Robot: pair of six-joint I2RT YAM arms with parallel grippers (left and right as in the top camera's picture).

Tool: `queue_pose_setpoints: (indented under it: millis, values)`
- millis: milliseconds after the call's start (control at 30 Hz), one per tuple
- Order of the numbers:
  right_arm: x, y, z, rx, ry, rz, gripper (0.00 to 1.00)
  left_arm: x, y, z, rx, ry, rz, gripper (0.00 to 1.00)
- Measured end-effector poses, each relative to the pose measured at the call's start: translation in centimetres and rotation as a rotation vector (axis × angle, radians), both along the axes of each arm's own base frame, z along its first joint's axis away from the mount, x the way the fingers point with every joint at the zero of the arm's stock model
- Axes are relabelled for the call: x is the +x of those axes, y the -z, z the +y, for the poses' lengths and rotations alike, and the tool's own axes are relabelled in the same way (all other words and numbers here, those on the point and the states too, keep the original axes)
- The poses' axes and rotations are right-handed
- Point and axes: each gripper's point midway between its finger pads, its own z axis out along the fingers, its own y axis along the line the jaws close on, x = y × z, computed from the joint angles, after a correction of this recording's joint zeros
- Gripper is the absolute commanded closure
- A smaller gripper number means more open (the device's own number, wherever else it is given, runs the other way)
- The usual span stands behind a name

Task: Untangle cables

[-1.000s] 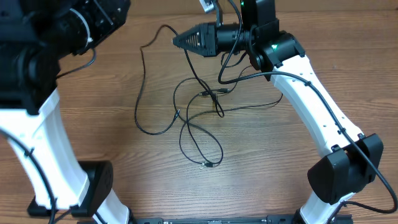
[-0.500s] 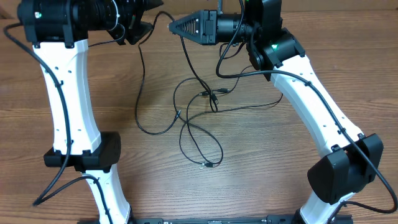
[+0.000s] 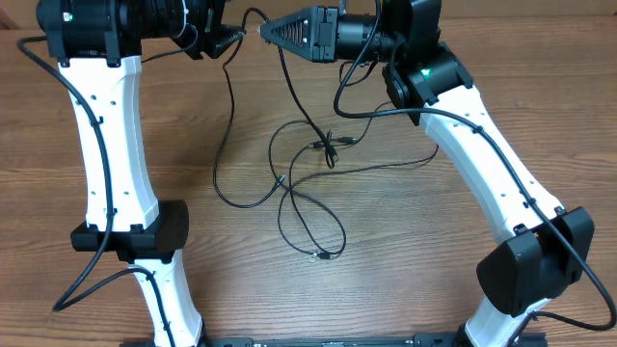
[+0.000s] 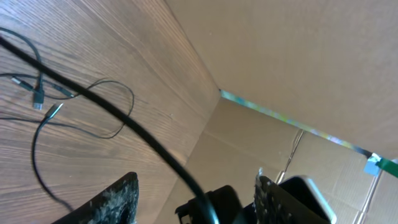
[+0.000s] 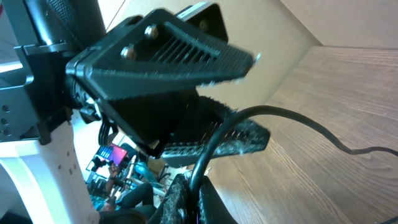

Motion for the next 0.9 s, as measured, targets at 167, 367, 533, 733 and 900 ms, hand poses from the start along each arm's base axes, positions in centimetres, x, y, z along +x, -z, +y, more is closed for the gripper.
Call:
queue_pose_setpoints:
  millis: [167,367,533,733,900]
  values:
    - [-0.4,-0.3,0.1,0.008,-0.024,-0.012,0.96,0.2,-0.1,0.1,-0.008,-0.015,0.005,0.48]
    - [-0.7,-0.5,0.2,0.013,-0.038,-0.022,0.96,0.3,0.0,0.2,-0.003,-0.027,0.007,0.53]
    - [-0.9,-0.5,0.4,0.013,-0.043,-0.022,0.96,0.4,0.0,0.2,-0.011,-0.038,0.020,0.59]
    - [-0.9,-0.5,0.4,0.013,-0.043,-0.021,0.96,0.1,-0.1,-0.1,-0.036,-0.021,0.031,0.45]
    - [-0.9,-0.5,0.4,0.013,-0.047,-0.022,0.96,-0.6,-0.6,-1.4,-0.079,0.038,0.036,0.54]
